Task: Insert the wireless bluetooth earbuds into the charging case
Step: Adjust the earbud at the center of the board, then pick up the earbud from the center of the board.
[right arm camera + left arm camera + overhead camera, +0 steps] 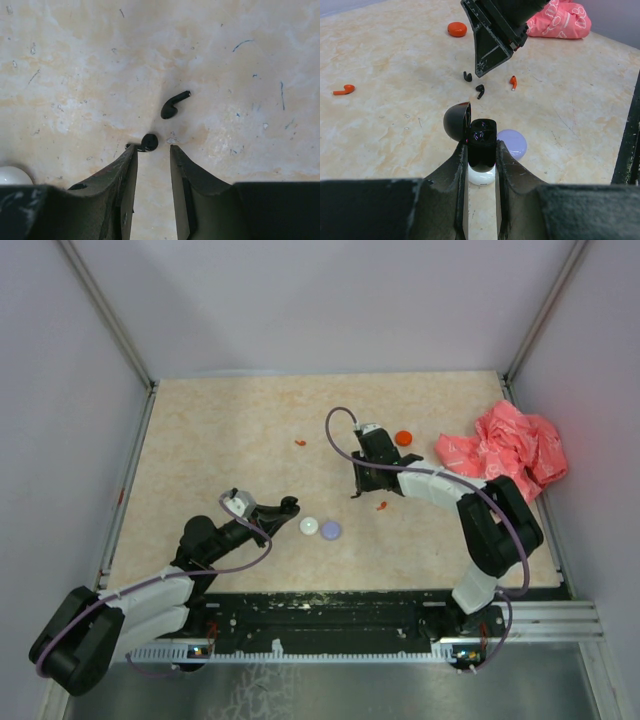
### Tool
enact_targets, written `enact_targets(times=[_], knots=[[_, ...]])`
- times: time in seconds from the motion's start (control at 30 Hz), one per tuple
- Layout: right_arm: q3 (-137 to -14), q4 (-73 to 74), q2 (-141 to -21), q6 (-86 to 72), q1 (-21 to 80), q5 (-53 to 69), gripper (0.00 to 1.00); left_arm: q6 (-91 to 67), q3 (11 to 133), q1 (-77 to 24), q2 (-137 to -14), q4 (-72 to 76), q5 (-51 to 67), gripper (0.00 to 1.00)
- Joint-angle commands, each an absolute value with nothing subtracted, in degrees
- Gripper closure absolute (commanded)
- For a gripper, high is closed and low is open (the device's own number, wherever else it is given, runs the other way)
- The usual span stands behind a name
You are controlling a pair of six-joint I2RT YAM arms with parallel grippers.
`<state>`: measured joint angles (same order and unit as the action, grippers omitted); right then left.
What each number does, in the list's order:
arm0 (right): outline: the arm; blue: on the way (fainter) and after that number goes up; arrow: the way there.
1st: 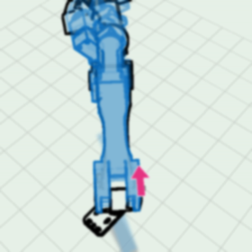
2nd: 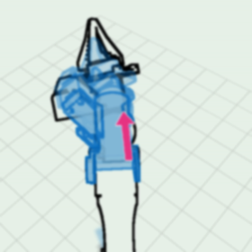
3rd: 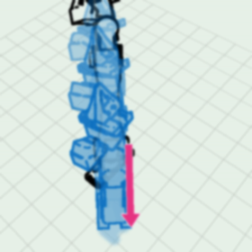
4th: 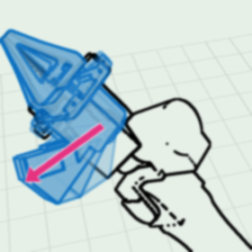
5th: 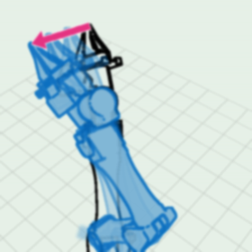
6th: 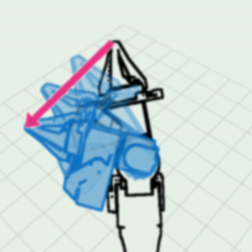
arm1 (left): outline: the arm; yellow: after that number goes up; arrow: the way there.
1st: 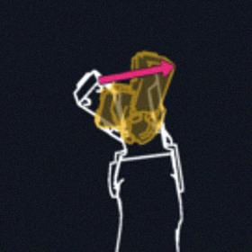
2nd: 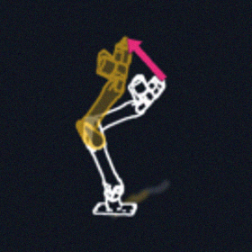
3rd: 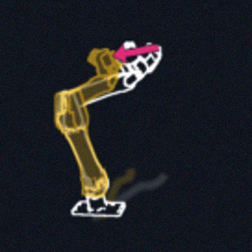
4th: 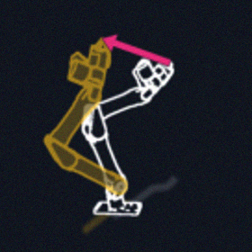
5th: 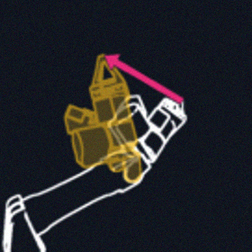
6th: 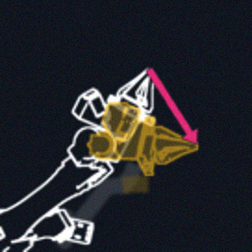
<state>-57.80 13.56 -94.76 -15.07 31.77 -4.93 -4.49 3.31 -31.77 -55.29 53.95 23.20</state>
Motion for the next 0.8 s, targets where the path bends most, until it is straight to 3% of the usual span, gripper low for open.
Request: enact_targets(times=[0.0,0.77], knots=[[-59.5,10.9,-96.7,-18.7,32.0,-2.5,0.68,-4.9,4.3,-31.9,-54.8,54.8,24.0,1.00],[-61.7,11.5,-102.4,-19.6,32.0,-1.6,0.73,-4.8,4.4,-31.9,-54.7,54.7,24.4,1.00]])
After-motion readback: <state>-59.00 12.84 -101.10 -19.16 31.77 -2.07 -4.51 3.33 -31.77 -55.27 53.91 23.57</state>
